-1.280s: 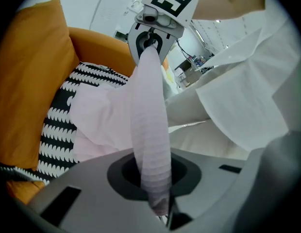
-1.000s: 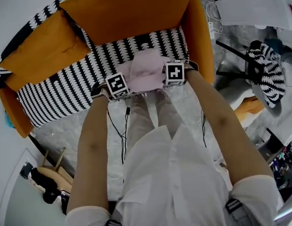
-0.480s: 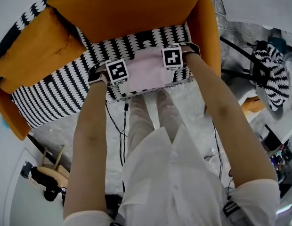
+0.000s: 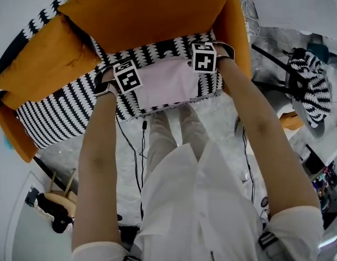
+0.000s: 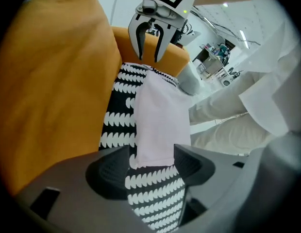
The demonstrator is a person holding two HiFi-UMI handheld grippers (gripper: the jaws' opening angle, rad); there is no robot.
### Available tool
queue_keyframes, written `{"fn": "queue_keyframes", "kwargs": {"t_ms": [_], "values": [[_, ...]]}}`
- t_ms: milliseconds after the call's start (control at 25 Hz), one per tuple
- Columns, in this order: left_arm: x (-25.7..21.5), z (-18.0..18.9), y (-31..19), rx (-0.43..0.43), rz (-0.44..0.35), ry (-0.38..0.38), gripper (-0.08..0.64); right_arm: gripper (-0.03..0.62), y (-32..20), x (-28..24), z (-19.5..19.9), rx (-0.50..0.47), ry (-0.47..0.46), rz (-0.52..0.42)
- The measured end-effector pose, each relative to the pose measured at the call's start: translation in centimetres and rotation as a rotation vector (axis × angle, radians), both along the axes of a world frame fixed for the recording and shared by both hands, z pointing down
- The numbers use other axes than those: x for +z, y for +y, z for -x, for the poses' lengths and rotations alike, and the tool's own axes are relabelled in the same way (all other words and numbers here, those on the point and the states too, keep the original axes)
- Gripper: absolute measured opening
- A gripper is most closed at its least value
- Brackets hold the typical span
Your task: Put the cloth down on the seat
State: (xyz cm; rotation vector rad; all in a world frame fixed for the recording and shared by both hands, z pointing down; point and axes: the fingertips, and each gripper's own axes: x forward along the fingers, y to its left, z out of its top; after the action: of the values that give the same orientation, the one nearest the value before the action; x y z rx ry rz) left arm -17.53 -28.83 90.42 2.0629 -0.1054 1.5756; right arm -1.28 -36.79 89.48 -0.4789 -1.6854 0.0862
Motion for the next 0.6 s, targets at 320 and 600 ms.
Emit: {"fn": "queue_keyframes", "kwargs": {"t_ms": [320,600], "values": [[-7.9,-2.4,-1.4,-0.189,-0.101,0.12,0.204,0.143,0.1,-7.4,1.7,0.241,-0.168,-0.098],[-19.6,-3.5,-0.1,-0.564,-0.231,0.376,0.161,0.067,1.7,-20.2,0.9,0.624,-0.45,-0.236]]}}
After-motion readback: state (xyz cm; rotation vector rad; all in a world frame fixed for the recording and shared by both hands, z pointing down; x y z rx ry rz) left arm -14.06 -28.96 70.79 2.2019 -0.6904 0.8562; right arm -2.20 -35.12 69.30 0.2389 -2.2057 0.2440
